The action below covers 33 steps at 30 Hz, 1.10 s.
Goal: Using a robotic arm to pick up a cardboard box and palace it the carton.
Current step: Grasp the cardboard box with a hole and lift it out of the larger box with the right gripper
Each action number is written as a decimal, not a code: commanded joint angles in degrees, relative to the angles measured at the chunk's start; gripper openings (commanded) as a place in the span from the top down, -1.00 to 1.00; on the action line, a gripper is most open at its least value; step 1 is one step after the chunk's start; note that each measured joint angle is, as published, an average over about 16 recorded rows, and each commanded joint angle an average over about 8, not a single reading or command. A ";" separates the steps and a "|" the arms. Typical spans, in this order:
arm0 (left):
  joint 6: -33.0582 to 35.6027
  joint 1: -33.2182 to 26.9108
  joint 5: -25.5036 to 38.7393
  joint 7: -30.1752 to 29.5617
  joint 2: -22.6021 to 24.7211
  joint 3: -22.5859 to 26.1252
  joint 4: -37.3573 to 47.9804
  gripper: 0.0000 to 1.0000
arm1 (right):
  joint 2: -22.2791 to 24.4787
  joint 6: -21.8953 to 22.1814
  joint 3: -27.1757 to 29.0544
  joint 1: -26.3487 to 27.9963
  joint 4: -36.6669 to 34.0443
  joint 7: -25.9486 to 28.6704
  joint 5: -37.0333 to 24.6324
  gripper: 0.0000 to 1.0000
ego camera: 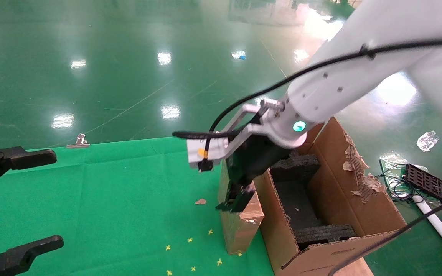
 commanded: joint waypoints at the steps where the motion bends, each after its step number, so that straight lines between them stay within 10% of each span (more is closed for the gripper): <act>1: 0.00 0.00 -0.01 0.00 0.00 0.01 0.00 -1.00 | -0.04 -0.05 -3.11 3.18 0.00 0.35 0.16 -1.00; 15: -0.03 -0.01 -0.05 0.03 -0.03 0.07 0.00 -1.00 | 1.18 1.24 -16.41 9.82 -0.66 2.04 3.98 -1.00; 33: -0.06 -0.03 -0.10 0.07 -0.06 0.14 0.00 -1.00 | -0.14 1.67 -19.43 12.25 -6.22 8.64 6.89 -1.00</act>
